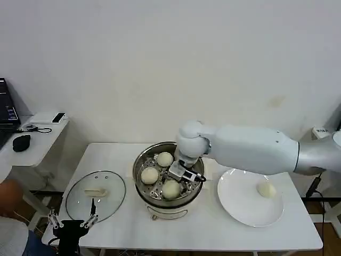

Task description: Take steamed baozi put them in steamer then cover it.

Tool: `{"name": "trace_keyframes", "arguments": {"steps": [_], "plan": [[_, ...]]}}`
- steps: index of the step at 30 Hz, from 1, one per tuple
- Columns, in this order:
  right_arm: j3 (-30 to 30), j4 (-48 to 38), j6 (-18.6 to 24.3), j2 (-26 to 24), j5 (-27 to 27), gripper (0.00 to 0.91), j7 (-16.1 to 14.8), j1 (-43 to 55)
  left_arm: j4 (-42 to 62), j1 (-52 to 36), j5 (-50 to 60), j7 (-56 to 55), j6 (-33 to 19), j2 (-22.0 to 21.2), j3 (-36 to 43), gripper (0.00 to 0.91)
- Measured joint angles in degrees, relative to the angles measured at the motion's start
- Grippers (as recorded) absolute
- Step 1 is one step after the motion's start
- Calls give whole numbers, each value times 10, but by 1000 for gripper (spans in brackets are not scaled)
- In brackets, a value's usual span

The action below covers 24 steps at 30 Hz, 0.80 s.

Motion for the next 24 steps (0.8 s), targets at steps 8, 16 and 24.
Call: {"name": "trace_keyframes", "arguments": {"steps": [8, 16, 24], "plan": [[18, -12, -15, -10, 7, 907, 12, 11, 3, -4, 0, 0, 0, 4, 1, 907], [47, -24, -36, -38, 10, 907, 25, 24, 5, -12, -3, 2, 0, 12, 1, 907], [77, -50, -68, -108, 2, 907, 29, 25, 7, -20, -8, 3, 1, 21, 7, 907]]}}
